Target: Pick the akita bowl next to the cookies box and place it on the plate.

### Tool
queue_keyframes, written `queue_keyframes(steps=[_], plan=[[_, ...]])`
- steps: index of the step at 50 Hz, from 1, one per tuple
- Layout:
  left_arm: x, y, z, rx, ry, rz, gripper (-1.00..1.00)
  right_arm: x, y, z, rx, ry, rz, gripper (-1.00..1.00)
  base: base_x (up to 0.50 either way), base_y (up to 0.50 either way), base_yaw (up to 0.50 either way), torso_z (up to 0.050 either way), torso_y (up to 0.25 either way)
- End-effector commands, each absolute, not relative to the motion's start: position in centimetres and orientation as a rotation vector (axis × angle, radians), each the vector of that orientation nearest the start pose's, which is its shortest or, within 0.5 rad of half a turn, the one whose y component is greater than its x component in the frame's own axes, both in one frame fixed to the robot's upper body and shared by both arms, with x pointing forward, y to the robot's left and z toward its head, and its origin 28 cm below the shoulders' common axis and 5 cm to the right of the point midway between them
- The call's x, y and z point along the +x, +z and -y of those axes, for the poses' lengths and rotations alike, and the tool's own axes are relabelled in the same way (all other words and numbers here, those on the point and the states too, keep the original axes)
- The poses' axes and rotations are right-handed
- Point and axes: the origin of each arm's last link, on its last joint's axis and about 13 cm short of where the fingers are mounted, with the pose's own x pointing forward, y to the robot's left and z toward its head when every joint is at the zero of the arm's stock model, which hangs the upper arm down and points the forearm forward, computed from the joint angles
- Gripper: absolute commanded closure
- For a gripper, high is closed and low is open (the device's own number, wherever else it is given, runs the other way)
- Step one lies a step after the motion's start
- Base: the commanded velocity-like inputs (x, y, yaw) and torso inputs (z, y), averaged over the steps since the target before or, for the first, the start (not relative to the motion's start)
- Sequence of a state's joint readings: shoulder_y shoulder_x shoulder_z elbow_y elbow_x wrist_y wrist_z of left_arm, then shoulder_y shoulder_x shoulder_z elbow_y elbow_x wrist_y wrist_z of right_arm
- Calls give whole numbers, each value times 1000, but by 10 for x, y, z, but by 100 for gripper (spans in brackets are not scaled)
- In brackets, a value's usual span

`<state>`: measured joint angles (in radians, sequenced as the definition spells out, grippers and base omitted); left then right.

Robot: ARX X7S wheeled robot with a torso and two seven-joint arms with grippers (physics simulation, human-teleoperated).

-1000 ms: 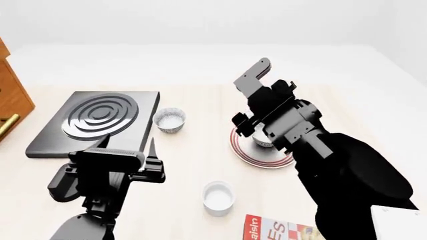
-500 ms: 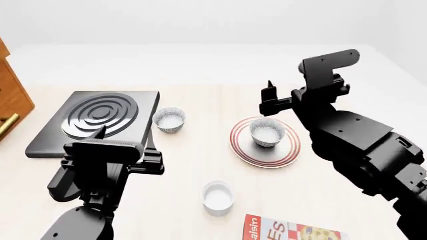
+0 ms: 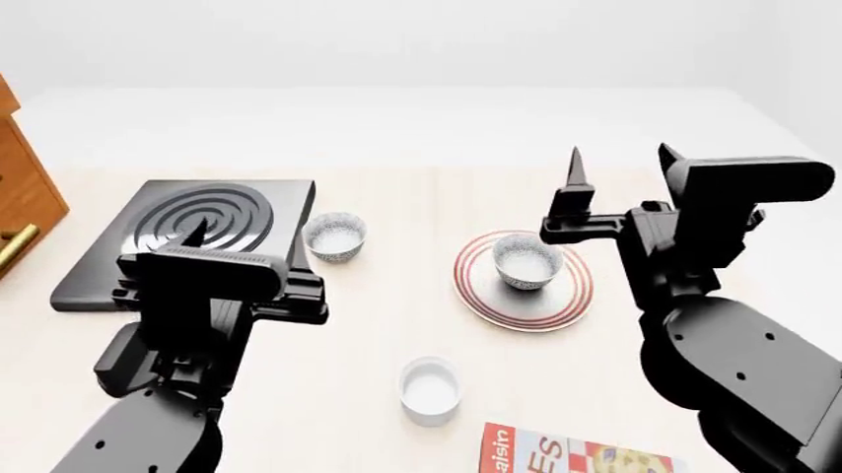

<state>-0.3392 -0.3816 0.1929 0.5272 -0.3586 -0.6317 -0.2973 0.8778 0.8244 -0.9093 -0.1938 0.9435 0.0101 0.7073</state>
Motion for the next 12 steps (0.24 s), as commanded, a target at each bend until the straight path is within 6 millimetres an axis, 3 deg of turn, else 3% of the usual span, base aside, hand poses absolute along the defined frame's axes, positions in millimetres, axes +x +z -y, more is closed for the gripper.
queue_keyframes(steps=[1, 12], plan=[[244, 164, -222, 144, -43, 180, -100, 269, 192, 132, -25, 38, 324, -100, 0, 0, 0, 0, 0], [240, 172, -220, 161, -40, 209, -100, 262, 194, 130, -41, 59, 355, -100, 0, 0, 0, 0, 0]])
